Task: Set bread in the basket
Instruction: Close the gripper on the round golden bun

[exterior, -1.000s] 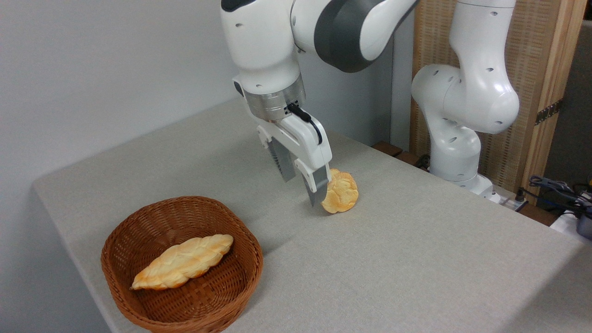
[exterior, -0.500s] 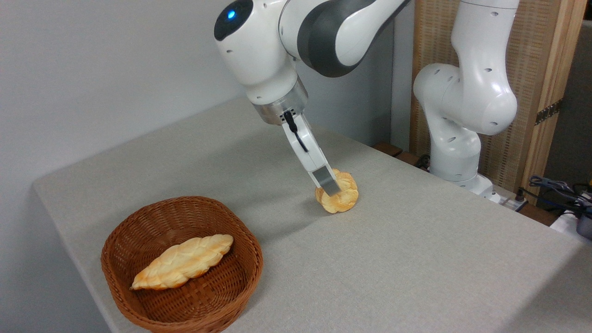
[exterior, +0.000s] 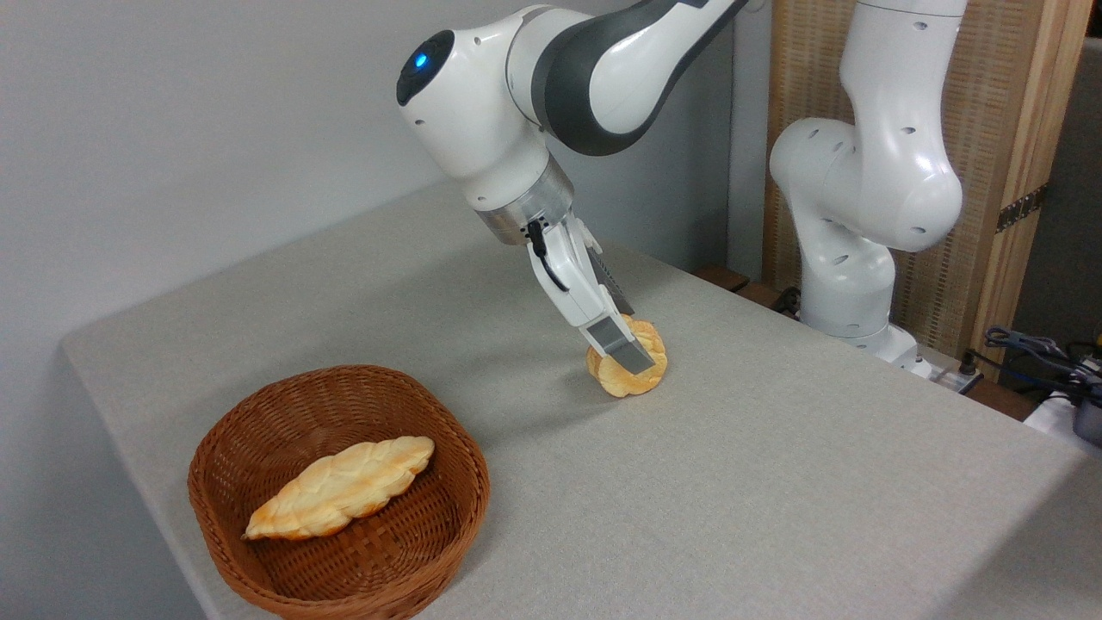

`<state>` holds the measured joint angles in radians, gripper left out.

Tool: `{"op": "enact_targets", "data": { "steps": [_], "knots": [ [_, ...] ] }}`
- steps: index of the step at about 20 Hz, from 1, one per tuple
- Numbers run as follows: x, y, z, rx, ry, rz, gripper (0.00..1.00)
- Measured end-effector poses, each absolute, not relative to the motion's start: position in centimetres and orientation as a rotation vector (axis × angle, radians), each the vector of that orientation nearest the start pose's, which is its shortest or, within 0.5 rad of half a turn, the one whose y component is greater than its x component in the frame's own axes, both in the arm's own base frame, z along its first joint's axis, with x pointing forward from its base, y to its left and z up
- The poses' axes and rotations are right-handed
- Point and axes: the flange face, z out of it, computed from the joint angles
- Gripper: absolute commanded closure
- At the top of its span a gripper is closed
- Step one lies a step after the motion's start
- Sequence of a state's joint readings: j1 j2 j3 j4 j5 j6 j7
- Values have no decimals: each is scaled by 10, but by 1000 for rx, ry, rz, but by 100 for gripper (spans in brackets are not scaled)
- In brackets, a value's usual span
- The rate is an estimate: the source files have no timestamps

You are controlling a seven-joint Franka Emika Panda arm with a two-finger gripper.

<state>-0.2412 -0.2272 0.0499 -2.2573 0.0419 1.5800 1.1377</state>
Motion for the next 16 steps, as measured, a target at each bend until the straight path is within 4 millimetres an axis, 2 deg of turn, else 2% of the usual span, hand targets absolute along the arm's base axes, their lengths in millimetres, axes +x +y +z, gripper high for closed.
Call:
{"op": "enact_targets", "data": {
  "steps": [4, 5, 12, 16],
  "knots": [
    [422, -75, 424, -2532, 2015, 651, 70],
    [422, -76, 423, -2531, 2015, 650, 75],
    [423, -76, 420, -2532, 2016, 660, 78],
    [423, -76, 420, -2532, 2015, 659, 83]
  ]
}}
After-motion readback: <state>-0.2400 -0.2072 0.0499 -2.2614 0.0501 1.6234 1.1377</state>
